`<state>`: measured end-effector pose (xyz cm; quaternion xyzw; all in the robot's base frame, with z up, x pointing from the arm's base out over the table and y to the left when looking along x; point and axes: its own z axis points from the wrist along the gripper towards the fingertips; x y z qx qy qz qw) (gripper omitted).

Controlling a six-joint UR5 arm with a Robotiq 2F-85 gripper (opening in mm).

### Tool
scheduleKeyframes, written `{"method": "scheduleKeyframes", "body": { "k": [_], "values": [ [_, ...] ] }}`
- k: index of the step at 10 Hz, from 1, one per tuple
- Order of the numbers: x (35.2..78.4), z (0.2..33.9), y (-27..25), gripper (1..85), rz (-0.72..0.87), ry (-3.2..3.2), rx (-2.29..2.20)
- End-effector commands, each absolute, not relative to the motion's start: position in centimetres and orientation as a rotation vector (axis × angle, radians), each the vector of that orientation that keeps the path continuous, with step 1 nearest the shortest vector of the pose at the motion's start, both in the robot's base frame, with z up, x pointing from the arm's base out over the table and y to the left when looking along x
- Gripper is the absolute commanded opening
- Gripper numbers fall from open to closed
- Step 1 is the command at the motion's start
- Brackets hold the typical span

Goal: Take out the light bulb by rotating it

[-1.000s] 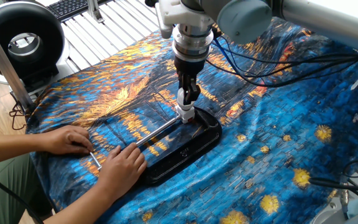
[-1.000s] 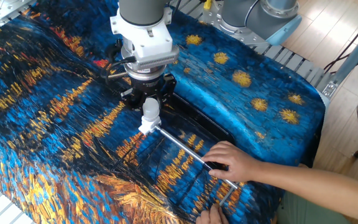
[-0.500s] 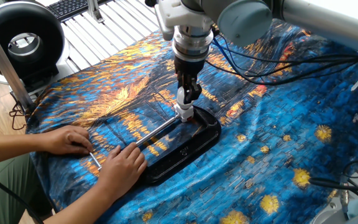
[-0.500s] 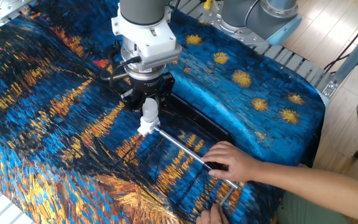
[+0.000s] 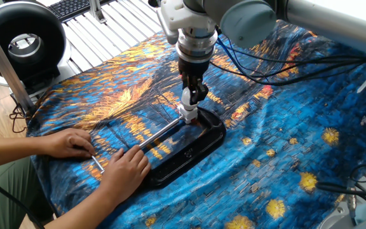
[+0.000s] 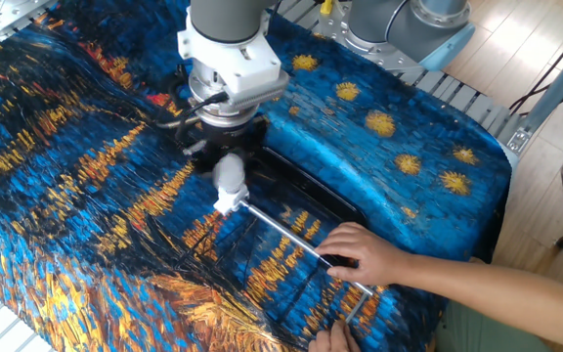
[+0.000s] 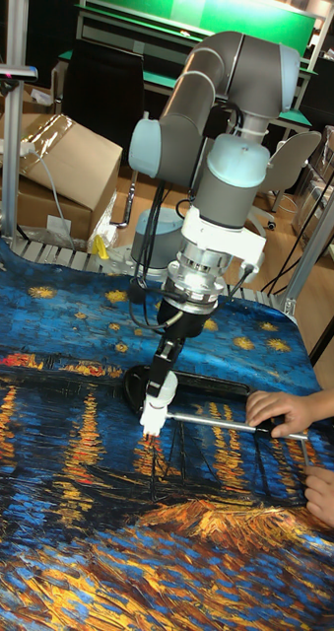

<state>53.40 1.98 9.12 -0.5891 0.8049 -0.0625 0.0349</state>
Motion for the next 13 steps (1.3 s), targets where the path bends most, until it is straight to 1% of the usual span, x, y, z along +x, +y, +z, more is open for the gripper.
{"method": "scheduleKeyframes", "body": {
  "k": [1,3,4,5,6,7,8,9,11,12,13],
  "values": [
    [53.5,9.2,1.9,63.7,-0.183,2.45,-1.849],
    [52.9,9.4,1.3,67.3,-0.158,2.481,-1.838],
    [52.3,9.7,0.6,70.3,-0.144,2.54,-1.789],
    [51.1,9.9,0.3,70.7,-0.107,2.649,-1.676],
    [49.8,10.0,0.7,70.7,-0.042,2.772,-1.505],
    [48.4,10.2,1.8,70.7,0.055,2.896,-1.293],
    [48.1,10.4,2.8,70.7,0.118,2.973,-1.083],
    [48.0,10.6,3.2,70.7,0.143,3.024,-0.926],
    [48.1,10.8,3.8,67.7,0.174,3.073,-0.724],
    [48.7,10.6,3.4,65.0,0.138,3.066,-0.694],
    [49.1,10.6,3.5,64.3,0.128,3.07,-0.657]
  ]
}}
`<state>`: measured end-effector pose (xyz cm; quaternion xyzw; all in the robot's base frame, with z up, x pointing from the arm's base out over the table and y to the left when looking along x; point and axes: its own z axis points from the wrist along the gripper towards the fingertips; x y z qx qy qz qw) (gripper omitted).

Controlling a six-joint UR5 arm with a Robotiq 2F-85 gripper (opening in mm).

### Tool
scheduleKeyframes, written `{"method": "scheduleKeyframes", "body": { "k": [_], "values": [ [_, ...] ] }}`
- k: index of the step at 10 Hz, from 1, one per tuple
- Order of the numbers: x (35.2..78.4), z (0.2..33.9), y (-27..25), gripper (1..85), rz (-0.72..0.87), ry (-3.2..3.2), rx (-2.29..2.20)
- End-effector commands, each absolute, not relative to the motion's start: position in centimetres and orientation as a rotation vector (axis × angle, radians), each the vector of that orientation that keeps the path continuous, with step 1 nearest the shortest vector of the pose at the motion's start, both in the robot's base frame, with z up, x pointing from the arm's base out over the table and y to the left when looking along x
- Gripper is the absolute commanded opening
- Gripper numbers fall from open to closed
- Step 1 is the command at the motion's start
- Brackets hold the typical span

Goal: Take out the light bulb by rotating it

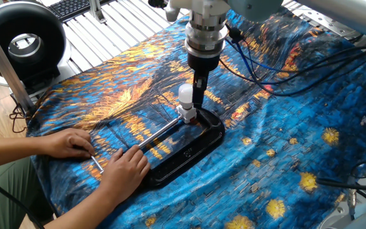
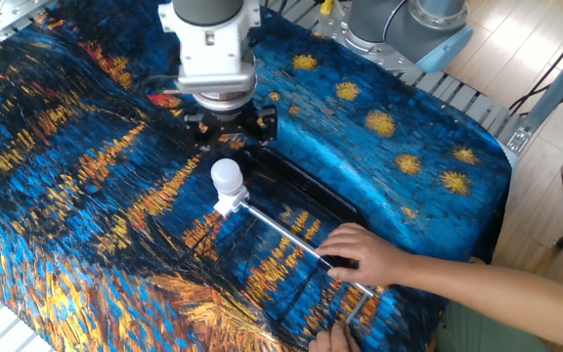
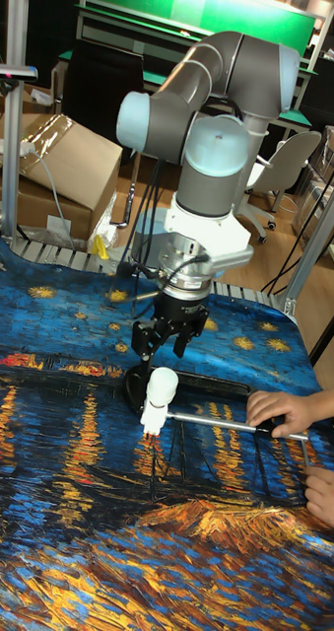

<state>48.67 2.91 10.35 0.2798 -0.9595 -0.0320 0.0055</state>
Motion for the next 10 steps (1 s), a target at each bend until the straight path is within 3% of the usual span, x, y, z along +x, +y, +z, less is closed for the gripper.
{"method": "scheduleKeyframes", "body": {
  "k": [1,10],
  "values": [
    [49.4,10.5,3.4,63.7,-0.113,-3.078,0.626],
    [50.9,9.6,3.8,58.3,-0.082,-3.114,0.475]
  ]
}}
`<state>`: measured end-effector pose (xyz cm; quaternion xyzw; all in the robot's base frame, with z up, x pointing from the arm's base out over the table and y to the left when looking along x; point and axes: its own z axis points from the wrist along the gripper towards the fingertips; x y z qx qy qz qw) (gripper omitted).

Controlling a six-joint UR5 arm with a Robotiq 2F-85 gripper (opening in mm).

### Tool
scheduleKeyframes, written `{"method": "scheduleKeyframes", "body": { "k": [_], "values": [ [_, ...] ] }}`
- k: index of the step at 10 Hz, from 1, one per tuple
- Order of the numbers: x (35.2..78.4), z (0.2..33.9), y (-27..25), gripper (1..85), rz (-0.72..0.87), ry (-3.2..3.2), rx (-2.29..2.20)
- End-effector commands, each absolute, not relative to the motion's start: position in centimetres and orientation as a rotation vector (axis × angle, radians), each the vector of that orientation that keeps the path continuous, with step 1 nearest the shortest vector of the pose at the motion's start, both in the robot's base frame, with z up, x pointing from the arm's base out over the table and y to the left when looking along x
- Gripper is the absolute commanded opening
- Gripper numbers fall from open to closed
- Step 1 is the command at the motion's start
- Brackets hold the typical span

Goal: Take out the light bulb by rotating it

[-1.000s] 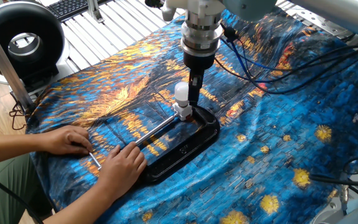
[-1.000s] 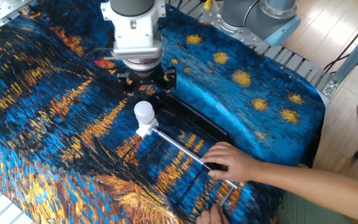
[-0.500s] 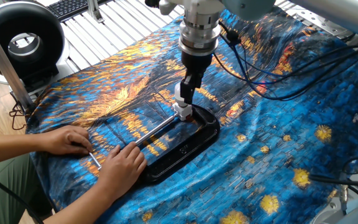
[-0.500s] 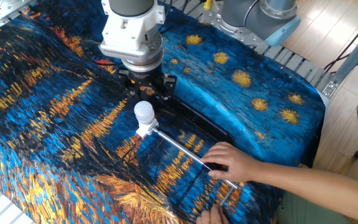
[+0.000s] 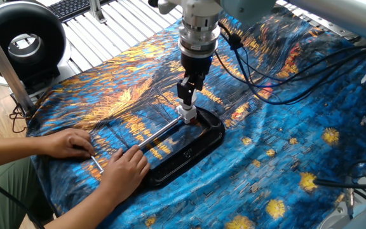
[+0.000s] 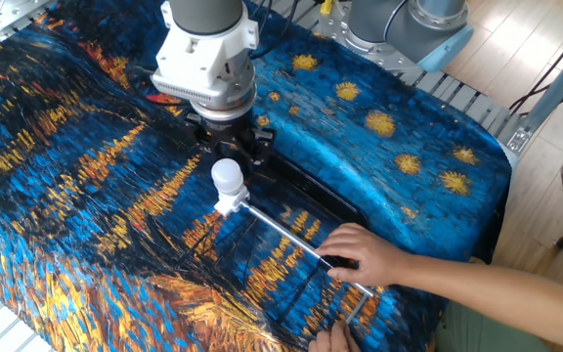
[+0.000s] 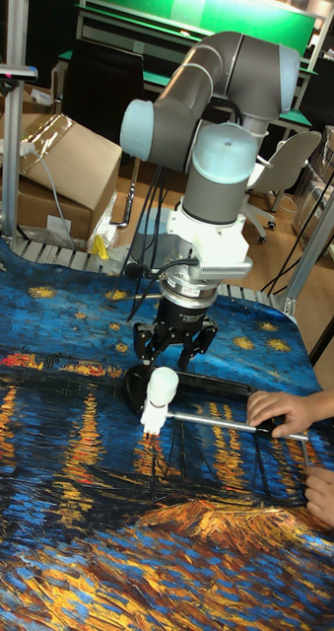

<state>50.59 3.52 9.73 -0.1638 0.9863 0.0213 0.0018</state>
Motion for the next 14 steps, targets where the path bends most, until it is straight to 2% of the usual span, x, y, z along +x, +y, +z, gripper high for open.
{"method": "scheduleKeyframes", "body": {
  "k": [1,8,11,14],
  "values": [
    [50.98,9.51,3.81,58.3,0.081,3.096,-0.465],
    [51.35,8.98,3.55,55.7,0.059,3.1,-0.417],
    [51.36,8.8,3.45,51.0,0.05,3.107,-0.396],
    [51.36,8.79,3.22,40.7,0.036,3.111,-0.375]
  ]
}}
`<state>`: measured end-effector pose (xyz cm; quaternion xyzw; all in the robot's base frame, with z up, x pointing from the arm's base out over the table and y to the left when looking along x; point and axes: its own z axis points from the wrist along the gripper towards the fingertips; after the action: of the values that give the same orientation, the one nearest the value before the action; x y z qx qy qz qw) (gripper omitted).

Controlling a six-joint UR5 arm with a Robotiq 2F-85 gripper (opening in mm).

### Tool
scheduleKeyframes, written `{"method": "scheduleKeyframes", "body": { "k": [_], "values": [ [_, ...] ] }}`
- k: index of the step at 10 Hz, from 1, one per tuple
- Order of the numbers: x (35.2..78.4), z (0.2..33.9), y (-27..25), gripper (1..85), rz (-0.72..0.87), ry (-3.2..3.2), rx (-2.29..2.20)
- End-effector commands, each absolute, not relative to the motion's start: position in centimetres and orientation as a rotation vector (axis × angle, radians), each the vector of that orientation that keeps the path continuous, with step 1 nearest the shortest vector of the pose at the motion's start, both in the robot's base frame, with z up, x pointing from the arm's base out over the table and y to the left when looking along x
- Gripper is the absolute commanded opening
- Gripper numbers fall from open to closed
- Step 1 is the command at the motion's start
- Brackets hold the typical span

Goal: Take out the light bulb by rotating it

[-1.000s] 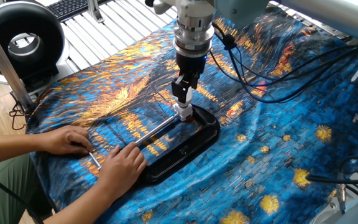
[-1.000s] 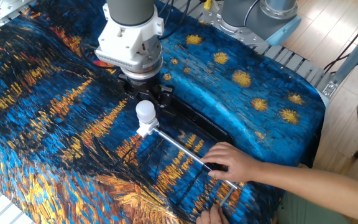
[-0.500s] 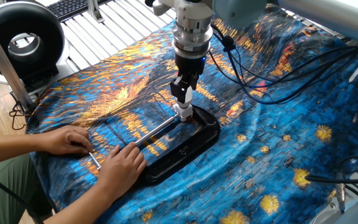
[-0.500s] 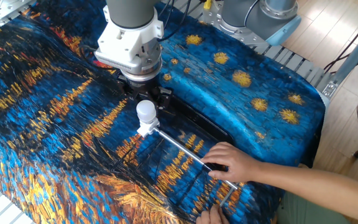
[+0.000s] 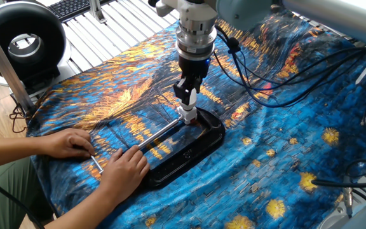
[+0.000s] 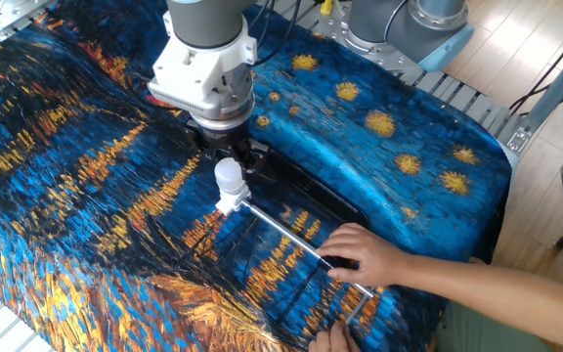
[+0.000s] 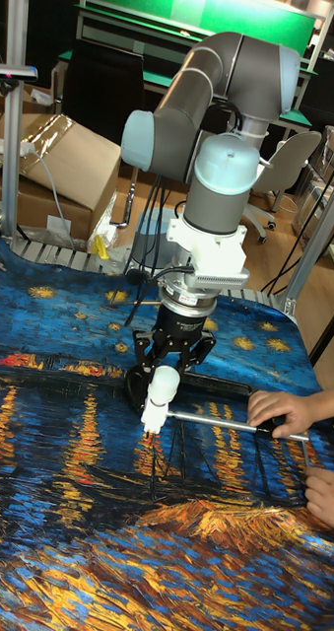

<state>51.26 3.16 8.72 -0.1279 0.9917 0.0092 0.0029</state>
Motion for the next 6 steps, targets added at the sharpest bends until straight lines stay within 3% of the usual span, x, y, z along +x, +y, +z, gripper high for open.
{"method": "scheduleKeyframes", "body": {
  "k": [1,5,6],
  "values": [
    [51.3,8.8,3.2,37.0,0.036,3.113,-0.371],
    [51.9,8.9,2.9,17.0,0.006,3.094,-0.369],
    [52.7,8.9,3.4,4.3,0.02,3.067,-0.346]
  ]
}}
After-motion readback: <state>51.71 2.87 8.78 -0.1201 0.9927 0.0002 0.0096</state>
